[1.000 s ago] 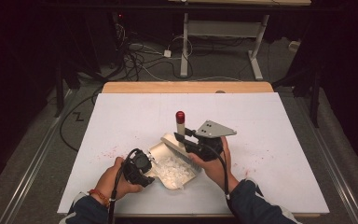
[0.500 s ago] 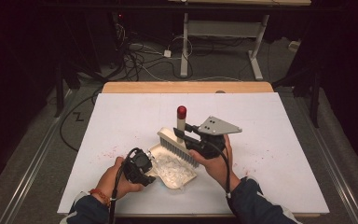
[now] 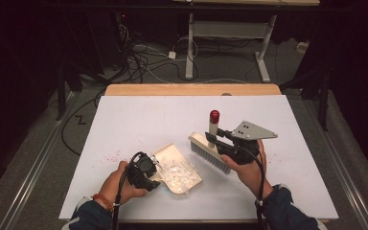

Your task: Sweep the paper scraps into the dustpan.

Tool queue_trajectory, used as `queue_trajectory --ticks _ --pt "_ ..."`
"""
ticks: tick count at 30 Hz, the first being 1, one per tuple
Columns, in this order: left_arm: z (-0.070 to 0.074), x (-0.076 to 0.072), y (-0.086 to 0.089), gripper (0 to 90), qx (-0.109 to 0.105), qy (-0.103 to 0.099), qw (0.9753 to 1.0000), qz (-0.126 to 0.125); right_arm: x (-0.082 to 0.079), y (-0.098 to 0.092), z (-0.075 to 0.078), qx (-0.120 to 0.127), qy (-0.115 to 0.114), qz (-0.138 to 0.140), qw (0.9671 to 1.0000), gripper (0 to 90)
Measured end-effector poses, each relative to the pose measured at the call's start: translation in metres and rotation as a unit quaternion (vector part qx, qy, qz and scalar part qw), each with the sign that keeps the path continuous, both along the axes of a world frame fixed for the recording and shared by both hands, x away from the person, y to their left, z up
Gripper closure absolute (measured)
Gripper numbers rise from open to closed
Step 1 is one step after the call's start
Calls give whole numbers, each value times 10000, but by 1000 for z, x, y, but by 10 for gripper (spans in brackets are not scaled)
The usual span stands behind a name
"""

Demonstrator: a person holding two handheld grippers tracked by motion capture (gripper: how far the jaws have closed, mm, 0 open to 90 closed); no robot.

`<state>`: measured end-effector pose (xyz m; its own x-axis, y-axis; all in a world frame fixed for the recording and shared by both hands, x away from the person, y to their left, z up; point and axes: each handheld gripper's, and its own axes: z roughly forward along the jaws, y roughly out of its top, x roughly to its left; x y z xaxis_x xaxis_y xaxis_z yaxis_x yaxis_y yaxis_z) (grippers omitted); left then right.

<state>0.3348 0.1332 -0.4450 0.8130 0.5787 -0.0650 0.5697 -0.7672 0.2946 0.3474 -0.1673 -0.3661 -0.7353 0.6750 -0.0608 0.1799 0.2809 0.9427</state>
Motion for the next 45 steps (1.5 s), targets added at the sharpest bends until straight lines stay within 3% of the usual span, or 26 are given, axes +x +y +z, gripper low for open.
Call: queue_trajectory --ticks 7,12,15,19,33,40,45 --pt "1 0 1 625 -18 22 10000 9 -13 -18 -8 -215 224 167 9994 708" --pt "1 0 -1 625 6 12 10000 4 -28 1 -12 -251 255 543 9979 707" --pt "1 1 -1 625 -3 0 10000 13 -32 12 -11 -96 360 861 9956 708" --pt "1 1 0 625 -32 4 10000 25 -38 20 -6 -77 272 1057 9940 708" --pt "1 3 2 625 -49 41 10000 51 -29 -7 10 153 36 635 9979 708" --pt "0 5 5 625 -102 62 9999 97 -17 -11 0 -171 -111 280 9994 708" --pt "0 7 8 624 -168 71 9997 157 -9 -18 -3 -200 -52 144 9997 708"
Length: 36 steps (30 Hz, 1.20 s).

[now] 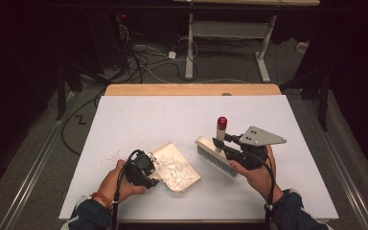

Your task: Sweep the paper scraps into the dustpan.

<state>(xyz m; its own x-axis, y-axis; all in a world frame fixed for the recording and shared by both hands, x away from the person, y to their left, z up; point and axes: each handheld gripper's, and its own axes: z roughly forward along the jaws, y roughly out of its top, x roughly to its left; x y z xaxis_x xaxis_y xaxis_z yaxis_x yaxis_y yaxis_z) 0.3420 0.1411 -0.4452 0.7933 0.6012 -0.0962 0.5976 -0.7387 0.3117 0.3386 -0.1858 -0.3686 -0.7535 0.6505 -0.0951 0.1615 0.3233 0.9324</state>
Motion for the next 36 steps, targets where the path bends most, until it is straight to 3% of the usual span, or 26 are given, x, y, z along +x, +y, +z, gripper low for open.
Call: queue_trajectory --ticks 11,17,20,22,24,29,36 --pt "-1 7 15 624 -23 -56 9995 295 4 -11 1 -38 52 -111 9999 708" --pt "0 9 17 625 114 -37 9995 301 18 -11 1 -36 -239 -492 9985 708" --pt "1 9 13 625 244 -49 9993 270 32 -3 -6 -31 -207 -554 9982 708" --pt "1 8 12 626 316 -84 9992 239 38 7 -12 -161 -192 -592 9979 708" --pt "2 8 10 626 380 -74 9990 220 41 15 -17 -153 -166 -490 9985 708" --pt "5 4 6 627 559 9 9984 -55 34 31 -16 -292 -196 -296 9989 708" --pt "10 -8 8 627 772 142 9956 -517 27 33 -15 -329 -136 -149 9993 707"
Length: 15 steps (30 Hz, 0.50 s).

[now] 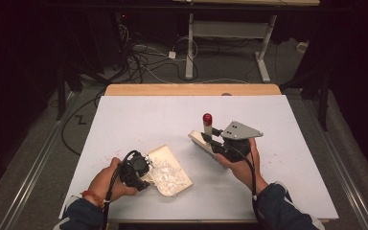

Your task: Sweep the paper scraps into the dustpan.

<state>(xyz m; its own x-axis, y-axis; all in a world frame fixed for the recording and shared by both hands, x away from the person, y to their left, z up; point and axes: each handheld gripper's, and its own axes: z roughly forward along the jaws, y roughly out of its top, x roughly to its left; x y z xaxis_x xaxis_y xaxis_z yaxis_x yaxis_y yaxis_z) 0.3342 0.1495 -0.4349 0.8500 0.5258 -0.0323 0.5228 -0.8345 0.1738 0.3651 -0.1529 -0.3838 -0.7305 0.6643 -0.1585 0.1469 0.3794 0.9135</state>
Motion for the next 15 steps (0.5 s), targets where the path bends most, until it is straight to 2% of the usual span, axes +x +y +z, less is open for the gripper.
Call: queue_trajectory --ticks 5,8,15 --pt "-1 -3 -7 627 47 55 9999 -116 -1 2 -1 77 105 40 9999 705" --pt "-3 -2 -10 627 42 78 9999 -123 -4 10 -2 79 136 176 9997 703" --pt "-4 -1 -13 627 -30 73 9999 -99 -19 38 -3 264 323 700 9967 703"
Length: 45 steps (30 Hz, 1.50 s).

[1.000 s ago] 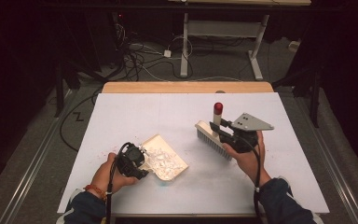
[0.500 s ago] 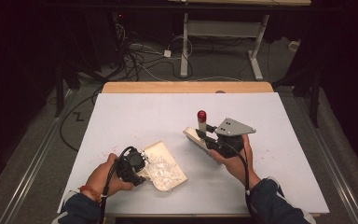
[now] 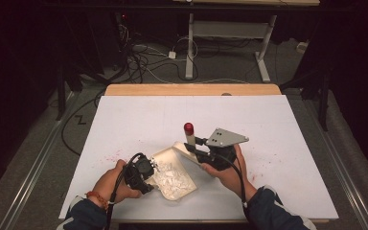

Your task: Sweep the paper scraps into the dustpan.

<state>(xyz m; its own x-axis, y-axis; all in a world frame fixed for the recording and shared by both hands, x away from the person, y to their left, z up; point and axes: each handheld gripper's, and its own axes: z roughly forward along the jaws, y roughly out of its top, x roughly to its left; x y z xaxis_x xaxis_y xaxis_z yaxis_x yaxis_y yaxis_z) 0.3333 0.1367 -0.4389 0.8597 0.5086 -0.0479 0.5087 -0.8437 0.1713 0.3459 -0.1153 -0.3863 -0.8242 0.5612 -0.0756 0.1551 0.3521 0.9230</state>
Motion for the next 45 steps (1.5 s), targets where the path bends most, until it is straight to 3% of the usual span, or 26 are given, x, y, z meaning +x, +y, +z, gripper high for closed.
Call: queue_trajectory --ticks 4,10,18,25,32,41,45 --pt "0 0 0 627 -22 22 10000 9 -5 7 4 168 58 244 9995 707" --pt "1 0 1 626 -38 35 10000 9 -13 -1 19 331 -168 258 9990 708" --pt "-1 1 2 626 -66 40 10000 40 -8 -27 24 187 -161 -45 9997 707" --pt "-1 1 2 626 -51 35 10000 22 -13 -50 18 -131 41 -26 9999 707" --pt "0 0 4 626 -73 16 10000 43 -18 -79 24 -35 37 -216 9998 707" --pt "0 9 23 624 -294 -178 9978 571 -12 -105 28 57 121 -464 9988 707" --pt "-1 16 36 623 -444 -328 9937 971 -11 -118 31 97 219 -439 9987 708"
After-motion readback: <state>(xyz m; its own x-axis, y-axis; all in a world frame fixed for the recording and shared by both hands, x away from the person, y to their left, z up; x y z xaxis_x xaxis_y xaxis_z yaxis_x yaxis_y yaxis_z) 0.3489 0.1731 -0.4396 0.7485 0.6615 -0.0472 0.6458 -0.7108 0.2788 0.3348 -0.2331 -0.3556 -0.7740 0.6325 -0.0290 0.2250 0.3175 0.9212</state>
